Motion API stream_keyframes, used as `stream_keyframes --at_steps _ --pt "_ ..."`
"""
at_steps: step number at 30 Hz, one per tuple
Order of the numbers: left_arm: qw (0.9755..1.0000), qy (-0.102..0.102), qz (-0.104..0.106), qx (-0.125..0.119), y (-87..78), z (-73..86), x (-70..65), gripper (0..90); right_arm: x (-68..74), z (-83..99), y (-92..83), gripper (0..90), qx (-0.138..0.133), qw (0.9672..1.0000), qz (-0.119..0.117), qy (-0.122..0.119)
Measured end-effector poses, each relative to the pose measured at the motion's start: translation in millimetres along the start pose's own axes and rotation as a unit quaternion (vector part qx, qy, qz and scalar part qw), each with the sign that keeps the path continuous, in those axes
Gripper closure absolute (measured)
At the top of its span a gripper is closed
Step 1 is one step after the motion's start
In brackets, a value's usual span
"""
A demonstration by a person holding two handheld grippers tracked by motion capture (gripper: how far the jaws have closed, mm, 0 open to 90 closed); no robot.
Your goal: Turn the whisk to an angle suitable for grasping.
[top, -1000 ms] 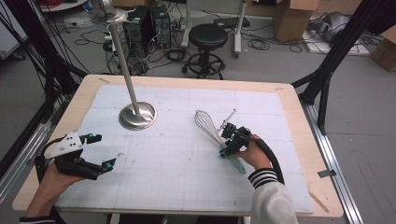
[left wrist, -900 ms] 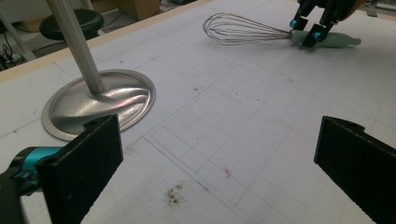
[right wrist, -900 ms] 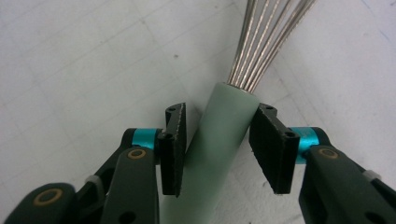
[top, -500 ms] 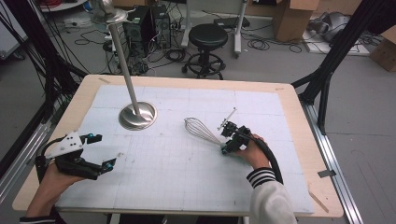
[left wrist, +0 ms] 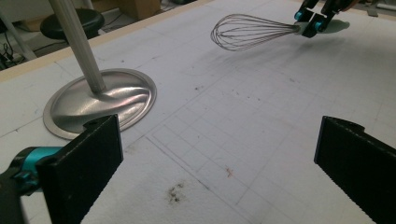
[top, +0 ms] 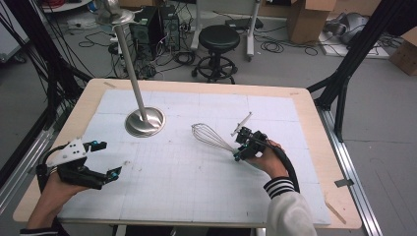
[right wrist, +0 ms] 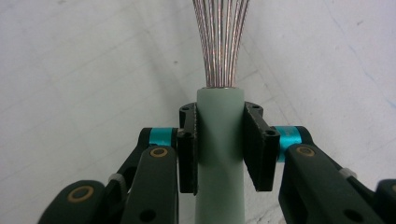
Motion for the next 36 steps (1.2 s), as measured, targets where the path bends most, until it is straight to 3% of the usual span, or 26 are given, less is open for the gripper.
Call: stream_keyframes --at_steps 5,9,13,17,18,21,26,30,36 --pt "1.0000 0.000 0.000 0.000 -0.3 -0.2 0.1 1.8 6.7 -8.5 -13.3 69.6 -0.031 0.9994 -0.007 -0.017" --pt "1.0000 0.000 0.000 0.000 -0.4 -0.2 0.3 1.8 11.8 -23.1 -31.4 69.6 -0.057 0.9973 -0.011 -0.044" --pt "1.0000 -0.001 0.001 -0.001 -1.6 -0.4 0.9 1.8 18.5 -40.3 -52.1 69.6 -0.088 0.9938 -0.013 -0.067" --pt "0.9999 -0.003 0.015 -0.004 -3.9 -1.0 -1.2 1.7 25.6 -53.9 -67.2 69.6 -0.109 0.9900 -0.016 -0.089" --pt "0.9998 -0.004 0.017 -0.004 -4.5 -1.3 -1.6 1.7 25.7 -58.5 -70.7 69.6 -0.116 0.9878 -0.012 -0.103" --pt "0.9998 -0.006 0.020 -0.004 -5.2 -1.3 -2.0 1.8 30.0 -66.3 -78.7 69.6 -0.129 0.9852 -0.020 -0.111" --pt "0.9998 -0.005 0.018 -0.006 -8.2 -1.9 0.4 1.7 35.0 -76.1 -85.4 69.5 -0.141 0.9814 -0.027 -0.127" --pt "0.9998 -0.008 0.017 -0.011 -11.9 -3.4 2.5 1.8 43.8 -86.2 -86.7 69.5 -0.142 0.9803 -0.033 -0.134" --pt "0.9997 -0.008 0.018 -0.013 -13.9 -3.8 3.0 1.7 57.1 -108.4 -82.0 69.5 -0.157 0.9746 -0.048 -0.152"
Point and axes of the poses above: each handheld gripper's, and its own axes: y roughly forward along the jaws, z roughly out of its underside, x roughly to its left, the point moved 9 cm from there along y, roughly forward along the jaws, and after that the axes turned 12 degrees about -y, right-handed, at the moved point
